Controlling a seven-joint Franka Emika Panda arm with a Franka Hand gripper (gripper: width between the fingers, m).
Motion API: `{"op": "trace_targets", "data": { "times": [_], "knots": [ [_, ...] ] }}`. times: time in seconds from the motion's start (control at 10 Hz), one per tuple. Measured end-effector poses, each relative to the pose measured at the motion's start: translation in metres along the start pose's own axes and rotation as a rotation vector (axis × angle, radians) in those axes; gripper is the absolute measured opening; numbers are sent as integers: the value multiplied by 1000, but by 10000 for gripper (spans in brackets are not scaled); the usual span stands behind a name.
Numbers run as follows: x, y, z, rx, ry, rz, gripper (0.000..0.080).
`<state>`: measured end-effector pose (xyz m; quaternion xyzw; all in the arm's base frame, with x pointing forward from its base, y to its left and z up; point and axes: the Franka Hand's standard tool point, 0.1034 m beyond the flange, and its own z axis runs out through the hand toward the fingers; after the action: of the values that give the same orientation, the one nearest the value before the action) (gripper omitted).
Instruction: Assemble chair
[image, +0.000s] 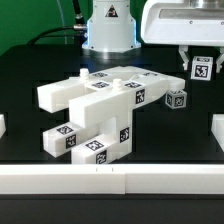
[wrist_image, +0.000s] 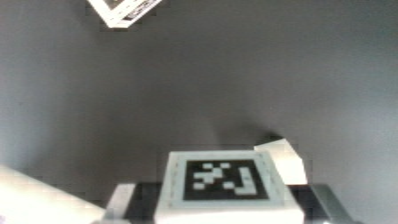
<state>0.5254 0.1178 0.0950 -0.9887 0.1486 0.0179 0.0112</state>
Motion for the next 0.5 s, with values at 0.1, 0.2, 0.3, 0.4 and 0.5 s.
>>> {"op": "trace_targets", "data": {
  "times": [0.1,0.2,0.3,0.4,0.5],
  "knots": [
    [18,14,-14,4,-6,-51,271],
    [40,31,-31,15,-4,-68,271],
    [58,46,-41,28,-8,-76,271],
    [69,57,-43,28,-12,-88,271],
    [69,56,-41,26,-8,-76,271]
  ]
}}
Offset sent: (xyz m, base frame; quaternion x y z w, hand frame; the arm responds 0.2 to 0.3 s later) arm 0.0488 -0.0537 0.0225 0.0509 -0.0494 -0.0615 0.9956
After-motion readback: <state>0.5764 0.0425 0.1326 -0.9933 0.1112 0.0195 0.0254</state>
